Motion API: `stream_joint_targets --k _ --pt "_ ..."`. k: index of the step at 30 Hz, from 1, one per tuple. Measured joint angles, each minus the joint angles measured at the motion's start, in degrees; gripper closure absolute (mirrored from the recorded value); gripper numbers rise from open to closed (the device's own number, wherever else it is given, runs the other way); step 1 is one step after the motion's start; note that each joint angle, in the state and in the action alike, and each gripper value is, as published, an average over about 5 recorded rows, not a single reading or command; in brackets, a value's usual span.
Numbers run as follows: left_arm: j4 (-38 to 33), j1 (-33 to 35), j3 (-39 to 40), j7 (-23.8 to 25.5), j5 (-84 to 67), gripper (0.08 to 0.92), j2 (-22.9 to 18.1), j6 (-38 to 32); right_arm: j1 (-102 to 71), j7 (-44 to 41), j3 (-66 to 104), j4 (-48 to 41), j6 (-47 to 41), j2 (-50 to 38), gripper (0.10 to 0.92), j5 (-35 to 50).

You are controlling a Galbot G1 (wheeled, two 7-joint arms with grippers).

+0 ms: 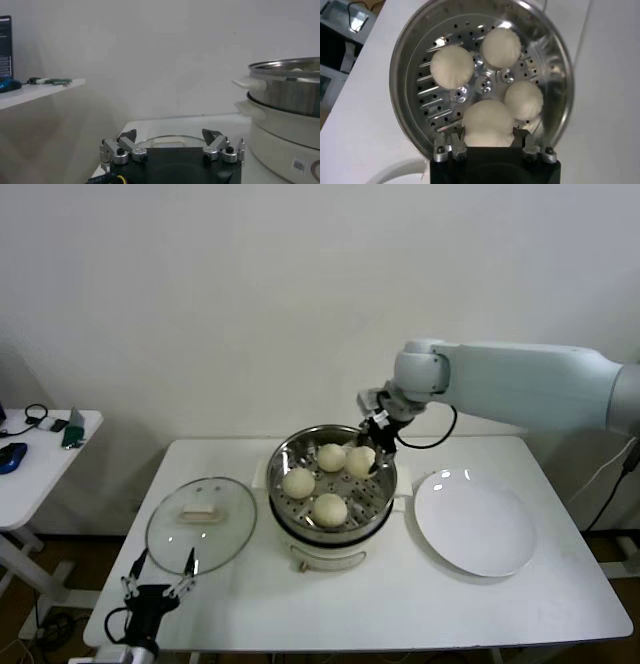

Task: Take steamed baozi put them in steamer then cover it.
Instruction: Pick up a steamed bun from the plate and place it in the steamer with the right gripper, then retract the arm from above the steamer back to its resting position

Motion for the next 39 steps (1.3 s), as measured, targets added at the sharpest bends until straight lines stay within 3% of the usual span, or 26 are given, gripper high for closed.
stream_joint_targets --k 11,21,29,34,39 --pt "-0.1 -0.1 0.3 0.1 0.1 0.177 0.0 0.1 -3.9 1.1 0.4 -0.1 -0.7 0.5 0.366 -3.0" --pt "-0.5 0.2 0.1 0.0 -0.4 0.177 0.4 0.3 -3.6 0.4 1.1 0.0 0.4 -0.2 0.21 -2.8" --pt "-1.8 0.9 0.4 -0.9 -1.0 0.177 0.9 0.0 -1.2 0.1 4.5 -0.3 0.4 -3.4 0.202 3.8" --pt "-3.0 1.3 0.3 -2.0 -0.4 0.177 1.4 -0.5 -3.9 5.6 13.2 0.1 -2.0 -7.7 0.203 10.4" --pt "-3.6 0.9 -0.1 -2.5 1.0 0.177 2.2 -0.9 -10.7 16.8 25.9 0.7 -3.5 -12.3 0.203 14.9"
